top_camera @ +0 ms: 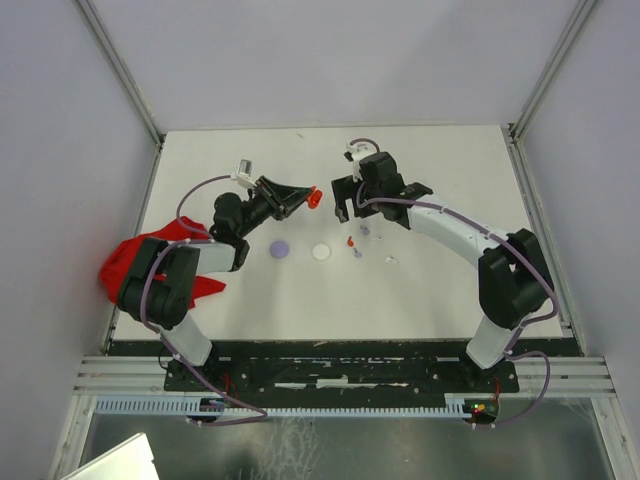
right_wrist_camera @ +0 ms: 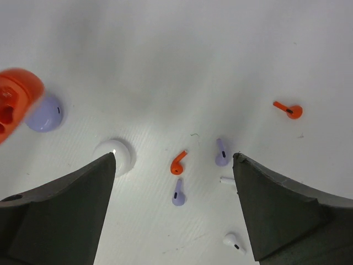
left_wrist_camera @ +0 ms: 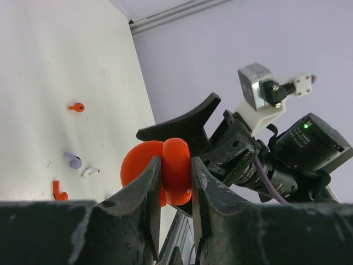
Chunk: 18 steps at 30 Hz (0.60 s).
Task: Insert the wireless bluetooth earbuds into the charging case
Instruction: Open the charging case, then pick up the earbud from the center of the board.
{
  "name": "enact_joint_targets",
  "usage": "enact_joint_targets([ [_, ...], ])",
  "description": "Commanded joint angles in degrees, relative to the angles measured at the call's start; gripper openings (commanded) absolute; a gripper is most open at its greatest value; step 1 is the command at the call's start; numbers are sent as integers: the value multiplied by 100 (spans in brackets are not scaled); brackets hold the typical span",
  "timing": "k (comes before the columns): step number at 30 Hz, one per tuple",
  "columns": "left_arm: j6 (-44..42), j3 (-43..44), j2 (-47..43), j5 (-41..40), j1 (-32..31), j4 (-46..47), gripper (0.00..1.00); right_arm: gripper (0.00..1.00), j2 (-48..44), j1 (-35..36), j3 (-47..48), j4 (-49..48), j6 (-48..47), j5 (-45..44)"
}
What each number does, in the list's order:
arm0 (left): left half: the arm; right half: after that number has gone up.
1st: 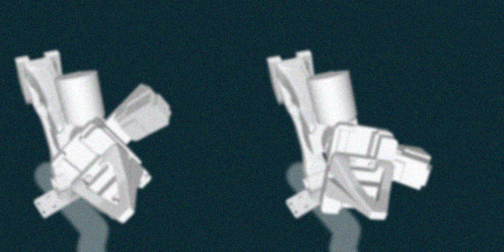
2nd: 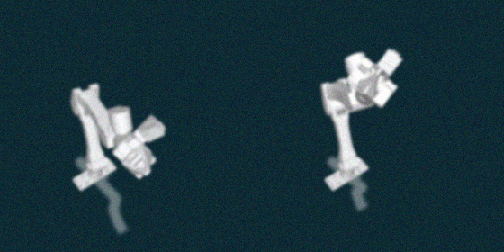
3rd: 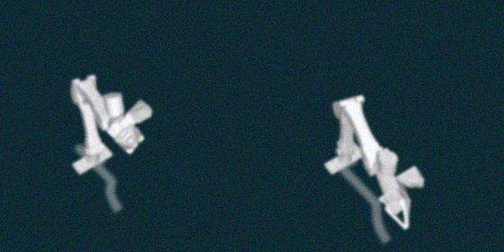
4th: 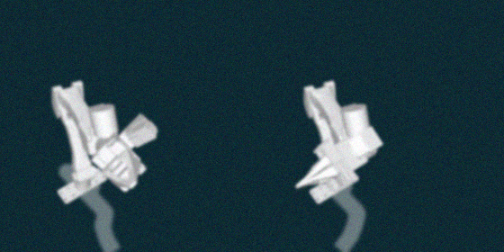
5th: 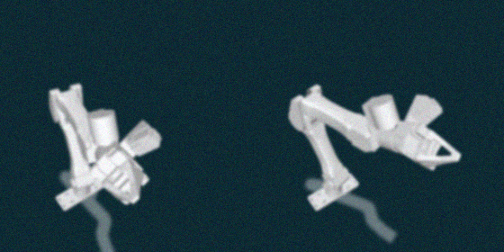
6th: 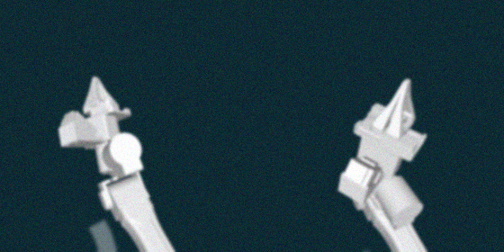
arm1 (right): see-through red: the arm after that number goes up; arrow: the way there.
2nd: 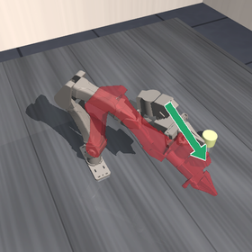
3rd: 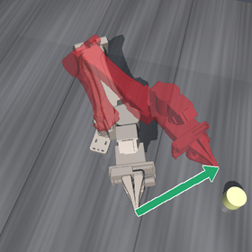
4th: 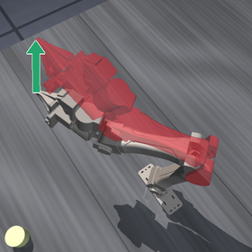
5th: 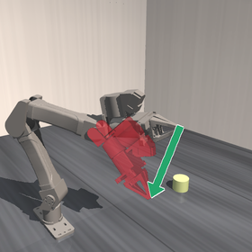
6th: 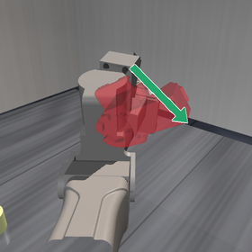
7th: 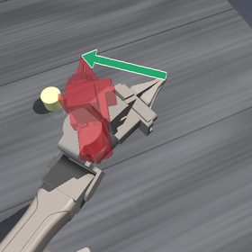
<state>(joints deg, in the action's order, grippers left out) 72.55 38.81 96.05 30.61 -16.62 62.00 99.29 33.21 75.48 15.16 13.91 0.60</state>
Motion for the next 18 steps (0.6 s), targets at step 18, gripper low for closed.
enact_joint_targets([
  [18,609,-317,146,144,194,856,3,65,1252,-1003,1437,1645,442,-414],
])
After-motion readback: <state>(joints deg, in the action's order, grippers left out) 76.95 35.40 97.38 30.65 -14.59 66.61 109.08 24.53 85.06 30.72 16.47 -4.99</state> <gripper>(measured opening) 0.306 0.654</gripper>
